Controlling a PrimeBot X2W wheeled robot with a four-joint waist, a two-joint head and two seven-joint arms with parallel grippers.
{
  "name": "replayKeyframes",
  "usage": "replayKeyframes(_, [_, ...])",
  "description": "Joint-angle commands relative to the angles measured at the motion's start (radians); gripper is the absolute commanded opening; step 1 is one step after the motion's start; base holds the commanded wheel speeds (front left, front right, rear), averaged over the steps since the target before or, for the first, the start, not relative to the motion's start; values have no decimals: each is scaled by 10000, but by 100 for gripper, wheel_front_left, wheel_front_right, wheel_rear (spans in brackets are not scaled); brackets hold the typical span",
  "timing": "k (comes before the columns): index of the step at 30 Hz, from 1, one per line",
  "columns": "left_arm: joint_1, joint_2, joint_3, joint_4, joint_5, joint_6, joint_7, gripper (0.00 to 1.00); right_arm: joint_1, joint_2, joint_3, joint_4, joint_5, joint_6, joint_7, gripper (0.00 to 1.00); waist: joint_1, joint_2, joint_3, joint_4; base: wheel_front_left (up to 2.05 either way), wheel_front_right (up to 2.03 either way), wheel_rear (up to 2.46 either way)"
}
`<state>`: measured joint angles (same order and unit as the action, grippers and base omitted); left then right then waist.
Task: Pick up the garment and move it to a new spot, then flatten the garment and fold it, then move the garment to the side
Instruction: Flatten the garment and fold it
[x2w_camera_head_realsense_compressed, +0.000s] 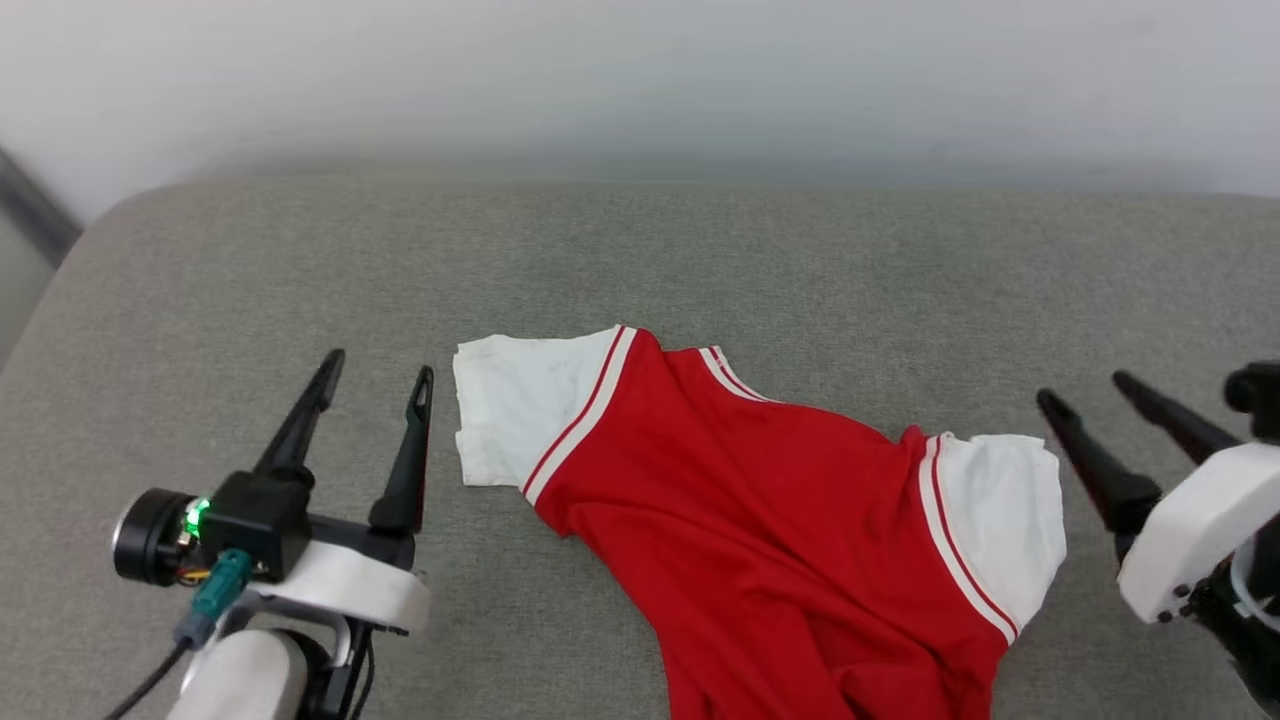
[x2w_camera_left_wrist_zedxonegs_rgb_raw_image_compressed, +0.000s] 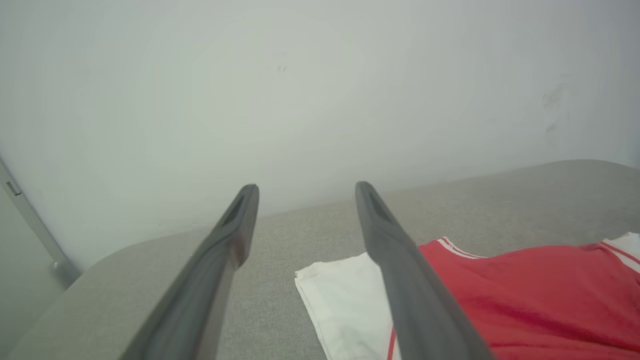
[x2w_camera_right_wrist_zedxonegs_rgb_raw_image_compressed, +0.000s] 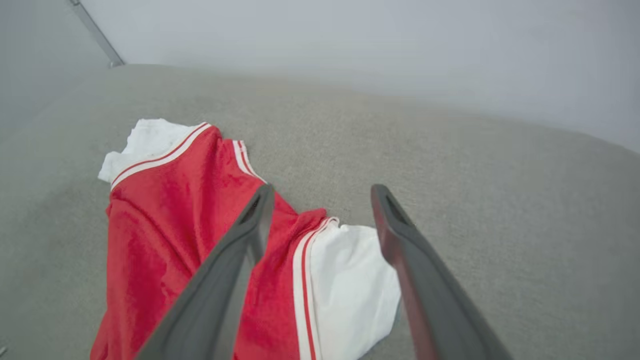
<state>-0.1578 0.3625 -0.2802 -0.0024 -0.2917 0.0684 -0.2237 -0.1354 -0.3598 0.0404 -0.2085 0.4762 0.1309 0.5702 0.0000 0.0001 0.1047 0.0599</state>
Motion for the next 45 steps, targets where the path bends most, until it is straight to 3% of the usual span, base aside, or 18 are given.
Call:
replayKeyframes(1, [-272,110,98,-99,-99,-84,114,100,8,352,-355,-143,-195,-3,-604,100,0,-1,211,-251,0,0,0])
replayKeyframes(4, [-729,481,221,-183,-328,-404,674,100,171,964,-1120,-416,-559,-3,-1851,100,0,-1,489,-534,0,0,0])
replayKeyframes(7, [-1364,966,215,-191,-727,-1003,1694,100,245,1463,-1617,-677,-892,-3,-2890,100,0,-1,817,-823,0,0,0])
replayKeyframes(12, [-2861,2081,84,79,-1834,-1763,4301,100,280,2165,-2113,-925,-1299,-3,-4003,100,0,-1,1509,-1328,0,0,0])
replayKeyframes(15, [-3759,2800,-358,354,-2689,-1924,6394,100,301,2429,-2269,-1000,-1445,-3,-4369,100,0,-1,1910,-1579,0,0,0])
replayKeyframes(16, [-3759,2800,-358,354,-2689,-1924,6394,100,301,2429,-2269,-1000,-1445,-3,-4369,100,0,-1,1910,-1579,0,0,0])
replayKeyframes(21, [-5057,3851,-1083,668,-4351,-1984,9583,100,288,2705,-2237,-1016,-1653,-3,-4748,100,0,-1,2516,-2015,0,0,0])
replayKeyframes(25, [-5692,4510,-1514,940,-4970,-1984,11031,100,156,2871,-2067,-935,-1691,-3,-5018,100,0,-1,2955,-2364,0,0,0])
replayKeyframes(30, [-5996,5059,-1962,1397,-5197,-1986,11710,100,118,3000,-1944,-777,-1624,-3,-5316,100,0,-1,3358,-2690,0,0,0])
replayKeyframes(41, [-5744,5264,-2824,2286,-5388,-1974,11775,100,127,3101,-1804,-500,-1610,-3,-5608,100,0,-1,3728,-2793,0,0,0])
replayKeyframes(42, [-5749,5229,-2889,2315,-5440,-1975,11769,33,113,3100,-1801,-490,-1647,-3,-5592,100,0,-1,3731,-2764,0,0,0])
replayKeyframes(43, [-5771,5174,-2915,2335,-5495,-1975,11687,0,110,3102,-1790,-484,-1676,-3,-5573,100,0,-1,3721,-2727,0,0,0])
replayKeyframes(45, [-5882,5083,-2832,2356,-5529,-1975,11377,0,107,3103,-1761,-464,-1755,-3,-5533,100,0,-1,3650,-2642,0,0,0])
